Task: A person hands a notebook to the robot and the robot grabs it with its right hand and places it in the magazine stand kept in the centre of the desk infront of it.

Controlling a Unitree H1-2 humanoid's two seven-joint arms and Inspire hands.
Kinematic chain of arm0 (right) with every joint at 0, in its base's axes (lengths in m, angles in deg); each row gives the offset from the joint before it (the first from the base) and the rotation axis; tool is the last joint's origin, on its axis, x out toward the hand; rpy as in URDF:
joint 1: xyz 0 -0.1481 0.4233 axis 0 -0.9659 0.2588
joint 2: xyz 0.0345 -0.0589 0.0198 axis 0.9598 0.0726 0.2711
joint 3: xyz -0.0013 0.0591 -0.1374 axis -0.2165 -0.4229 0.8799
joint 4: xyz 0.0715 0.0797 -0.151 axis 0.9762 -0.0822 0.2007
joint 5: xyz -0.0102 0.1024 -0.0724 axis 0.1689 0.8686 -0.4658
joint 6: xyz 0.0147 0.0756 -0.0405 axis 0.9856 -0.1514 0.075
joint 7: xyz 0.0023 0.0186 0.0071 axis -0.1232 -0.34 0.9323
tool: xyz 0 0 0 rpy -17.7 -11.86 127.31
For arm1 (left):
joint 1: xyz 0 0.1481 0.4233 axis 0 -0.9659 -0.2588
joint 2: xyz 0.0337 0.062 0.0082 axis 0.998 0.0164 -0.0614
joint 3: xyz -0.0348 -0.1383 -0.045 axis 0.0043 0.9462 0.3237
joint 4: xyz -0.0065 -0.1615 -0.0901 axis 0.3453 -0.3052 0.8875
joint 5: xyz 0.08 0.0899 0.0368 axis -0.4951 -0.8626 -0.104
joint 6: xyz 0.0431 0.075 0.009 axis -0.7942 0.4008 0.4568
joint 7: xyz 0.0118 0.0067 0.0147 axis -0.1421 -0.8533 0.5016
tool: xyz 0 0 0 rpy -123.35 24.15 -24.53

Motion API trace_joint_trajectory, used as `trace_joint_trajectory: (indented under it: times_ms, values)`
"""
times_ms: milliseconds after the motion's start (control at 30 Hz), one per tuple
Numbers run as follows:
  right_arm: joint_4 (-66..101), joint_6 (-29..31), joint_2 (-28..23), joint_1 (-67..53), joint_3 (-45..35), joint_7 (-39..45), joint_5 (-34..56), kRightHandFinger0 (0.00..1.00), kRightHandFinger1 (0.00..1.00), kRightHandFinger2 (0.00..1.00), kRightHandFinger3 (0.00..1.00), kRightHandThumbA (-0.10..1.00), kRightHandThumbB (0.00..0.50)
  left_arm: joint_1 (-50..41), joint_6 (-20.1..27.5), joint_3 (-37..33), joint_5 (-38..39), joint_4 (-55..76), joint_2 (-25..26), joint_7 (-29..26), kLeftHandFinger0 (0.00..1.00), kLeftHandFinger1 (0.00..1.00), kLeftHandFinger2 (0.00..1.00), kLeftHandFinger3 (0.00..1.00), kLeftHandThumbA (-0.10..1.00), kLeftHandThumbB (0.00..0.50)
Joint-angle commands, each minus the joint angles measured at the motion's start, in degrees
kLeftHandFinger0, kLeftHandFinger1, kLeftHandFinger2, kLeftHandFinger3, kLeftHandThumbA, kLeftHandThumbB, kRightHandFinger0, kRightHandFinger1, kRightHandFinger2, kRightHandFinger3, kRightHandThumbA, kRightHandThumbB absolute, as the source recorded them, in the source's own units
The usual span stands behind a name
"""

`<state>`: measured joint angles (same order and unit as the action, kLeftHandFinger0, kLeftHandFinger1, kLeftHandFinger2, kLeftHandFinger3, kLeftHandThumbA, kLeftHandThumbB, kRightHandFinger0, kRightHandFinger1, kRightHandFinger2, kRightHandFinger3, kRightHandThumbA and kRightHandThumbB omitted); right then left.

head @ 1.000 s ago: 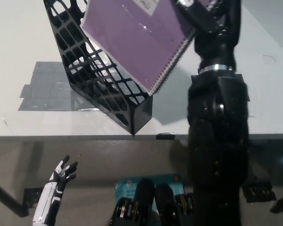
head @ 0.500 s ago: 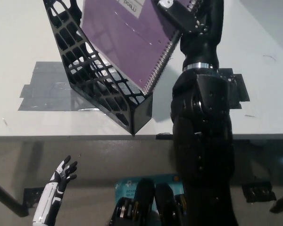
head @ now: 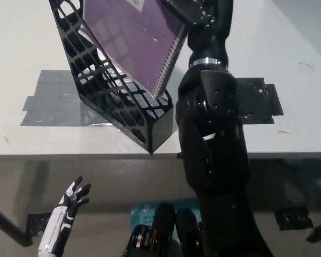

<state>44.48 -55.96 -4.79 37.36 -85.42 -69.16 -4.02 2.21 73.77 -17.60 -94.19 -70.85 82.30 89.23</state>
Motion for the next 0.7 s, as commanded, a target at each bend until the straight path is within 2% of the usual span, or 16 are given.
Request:
trace_joint_trajectory:
  times_ms: [0,100,267,333,400,500,567,600,633,667]
  values:
    - [-1.08,9.21,2.06,6.22,1.41,-1.17,1.56,0.00,0.00,0.09,0.13,0.82,0.000,0.97,2.12,-0.33,0.02,1.00,0.95,0.32,0.88,0.92,0.90,1.00,1.00,0.500]
    - [-3.06,10.82,2.06,6.11,2.29,-2.12,1.67,0.00,0.00,0.19,0.25,0.82,0.000,1.01,2.12,-0.24,0.15,1.10,1.04,0.45,0.88,0.92,0.89,1.00,1.00,0.500]
    - [-4.52,12.08,2.06,5.86,3.14,-2.80,2.08,0.00,0.00,0.19,0.27,0.83,0.002,1.15,2.12,-0.34,-0.01,1.23,1.09,0.42,0.87,0.91,0.89,1.00,1.00,0.500]
    - [-5.19,13.29,2.06,5.80,3.75,-3.19,3.31,0.00,0.00,0.23,0.29,0.80,0.000,1.35,2.12,-0.31,0.06,1.14,1.04,0.43,0.88,0.91,0.89,1.00,1.00,0.500]
    - [-6.00,14.11,2.06,5.74,3.96,-3.18,2.48,0.00,0.00,0.31,0.34,0.83,0.000,1.48,2.12,-0.25,0.20,1.09,0.94,0.60,0.88,0.91,0.88,1.00,1.00,0.500]
    - [-6.73,14.46,2.06,5.48,4.06,-3.43,0.71,0.00,0.00,0.32,0.35,0.85,0.000,1.63,2.12,-0.24,0.35,1.11,0.92,0.86,0.88,0.91,0.89,1.00,1.00,0.500]
    - [-8.34,17.00,2.06,5.39,4.00,-3.43,-0.77,0.00,0.00,0.24,0.31,0.83,0.000,1.69,2.12,-0.24,0.11,1.14,0.96,0.87,0.88,0.91,0.88,1.00,1.00,0.500]
    - [-9.11,17.85,1.98,5.40,3.86,-3.22,-1.41,0.00,0.00,0.17,0.25,0.84,0.000,1.76,2.12,-0.25,0.01,1.06,0.93,0.85,0.88,0.91,0.88,1.00,1.00,0.500]
    - [-10.53,19.03,1.25,4.97,4.37,-2.27,-2.73,0.00,0.00,0.02,0.11,0.89,0.001,1.78,2.12,-0.29,-0.13,1.03,0.93,0.86,0.88,0.91,0.88,1.00,1.00,0.500]
    - [-11.12,19.36,0.70,4.63,4.87,-1.48,-3.28,0.00,0.00,0.00,0.09,0.91,0.015,1.79,2.12,-0.32,-0.17,1.04,0.96,0.88,0.88,0.91,0.88,1.00,1.00,0.500]
